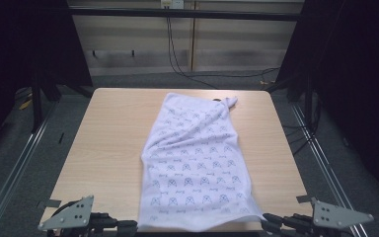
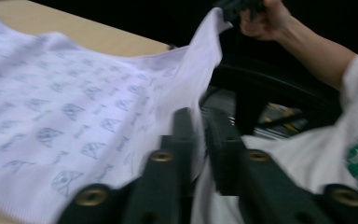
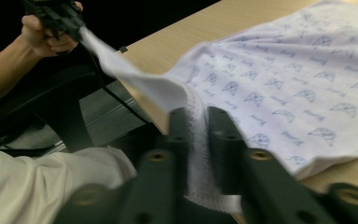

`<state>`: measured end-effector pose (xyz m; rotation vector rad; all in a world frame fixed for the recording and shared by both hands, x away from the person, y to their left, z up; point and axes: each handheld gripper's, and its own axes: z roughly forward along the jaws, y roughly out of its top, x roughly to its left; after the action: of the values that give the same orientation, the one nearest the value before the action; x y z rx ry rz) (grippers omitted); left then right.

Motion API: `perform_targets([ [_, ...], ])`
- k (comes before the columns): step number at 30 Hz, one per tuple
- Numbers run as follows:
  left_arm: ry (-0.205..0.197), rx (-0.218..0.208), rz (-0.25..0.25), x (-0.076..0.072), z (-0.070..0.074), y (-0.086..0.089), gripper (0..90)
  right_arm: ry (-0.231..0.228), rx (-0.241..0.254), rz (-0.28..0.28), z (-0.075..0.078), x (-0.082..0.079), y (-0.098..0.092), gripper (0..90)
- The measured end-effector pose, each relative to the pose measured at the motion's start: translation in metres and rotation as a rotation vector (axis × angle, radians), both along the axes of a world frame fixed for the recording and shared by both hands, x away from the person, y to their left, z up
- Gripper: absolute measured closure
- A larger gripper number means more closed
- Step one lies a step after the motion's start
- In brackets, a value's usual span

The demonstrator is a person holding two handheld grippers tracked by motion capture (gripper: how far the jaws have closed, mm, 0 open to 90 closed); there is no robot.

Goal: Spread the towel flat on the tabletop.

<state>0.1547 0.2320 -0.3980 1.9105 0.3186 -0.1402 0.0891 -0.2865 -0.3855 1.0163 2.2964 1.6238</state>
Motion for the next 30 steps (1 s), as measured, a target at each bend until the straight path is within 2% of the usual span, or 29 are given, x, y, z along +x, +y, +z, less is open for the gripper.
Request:
perform_targets([
  [2, 0.028, -0.015, 0.013, 0.008, -0.003, 0.006, 72.1, 0.008, 0.013, -0.010, -0.002, 0.004, -0.003, 66.3],
  [3, 0.039, -0.017, 0.025, 0.013, -0.005, 0.008, 71.5, 0.019, 0.036, -0.010, -0.004, 0.009, -0.006, 65.2],
  [4, 0.046, -0.005, 0.035, 0.019, -0.007, 0.009, 71.6, 0.026, 0.048, -0.016, -0.006, 0.014, -0.007, 65.5],
  [6, 0.070, 0.010, 0.076, 0.037, -0.016, 0.009, 71.6, 0.023, 0.003, -0.041, -0.012, 0.026, -0.007, 63.9],
  [7, 0.098, 0.023, 0.095, 0.050, -0.023, 0.007, 71.5, 0.030, 0.010, -0.043, -0.017, 0.035, -0.007, 63.5],
  [8, 0.110, 0.041, 0.123, 0.062, -0.030, 0.004, 71.3, 0.048, 0.015, -0.049, -0.024, 0.046, -0.006, 63.7],
  [9, 0.120, 0.062, 0.150, 0.075, -0.037, 0.000, 70.9, 0.057, -0.002, -0.052, -0.030, 0.058, -0.004, 63.7],
  [10, 0.153, 0.072, 0.155, 0.089, -0.044, -0.005, 70.7, 0.062, -0.026, -0.052, -0.037, 0.071, -0.002, 63.2],
  [12, 0.176, 0.100, 0.218, 0.114, -0.057, -0.015, 70.9, 0.100, -0.071, -0.071, -0.050, 0.100, 0.003, 62.4],
  [13, 0.201, 0.110, 0.221, 0.126, -0.062, -0.021, 71.8, 0.110, -0.096, -0.075, -0.056, 0.114, 0.005, 62.4],
  [15, 0.164, 0.185, 0.241, 0.145, -0.072, -0.034, 71.6, 0.128, -0.141, -0.089, -0.068, 0.142, 0.010, 61.4],
  [17, 0.214, 0.197, 0.253, 0.161, -0.085, -0.043, 72.3, 0.137, -0.181, -0.081, -0.079, 0.167, 0.016, 60.7],
  [18, 0.205, 0.235, 0.252, 0.165, -0.090, -0.049, 72.4, 0.133, -0.220, -0.084, -0.085, 0.177, 0.021, 59.8],
  [20, 0.182, 0.305, 0.242, 0.168, -0.096, -0.057, 71.5, 0.143, -0.266, -0.093, -0.096, 0.194, 0.028, 58.1],
  [21, 0.192, 0.317, 0.231, 0.167, -0.099, -0.058, 71.6, 0.110, -0.313, -0.141, -0.101, 0.199, 0.032, 55.4],
  [22, 0.193, 0.325, 0.211, 0.165, -0.102, -0.059, 74.3, 0.095, -0.338, -0.172, -0.106, 0.203, 0.035, 55.0],
  [24, 0.144, 0.349, 0.215, 0.154, -0.105, -0.060, 83.0, 0.105, -0.366, -0.182, -0.114, 0.209, 0.039, 54.9],
  [25, 0.147, 0.360, 0.193, 0.150, -0.104, -0.059, 87.0, 0.114, -0.387, -0.181, -0.118, 0.210, 0.040, 54.4],
  [26, 0.134, 0.371, 0.191, 0.146, -0.103, -0.059, 90.0, 0.099, -0.391, -0.185, -0.118, 0.208, 0.041, 54.9],
  [27, 0.134, 0.371, 0.191, 0.146, -0.103, -0.059, 90.0, 0.099, -0.396, -0.186, -0.118, 0.208, 0.042, 58.1],
  [28, 0.150, 0.363, 0.176, 0.140, -0.103, -0.058, 90.0, 0.096, -0.401, -0.186, -0.117, 0.205, 0.043, 65.4],
  [30, 0.152, 0.370, 0.160, 0.136, -0.103, -0.057, 90.0, 0.086, -0.406, -0.165, -0.117, 0.200, 0.044, 82.7],
])
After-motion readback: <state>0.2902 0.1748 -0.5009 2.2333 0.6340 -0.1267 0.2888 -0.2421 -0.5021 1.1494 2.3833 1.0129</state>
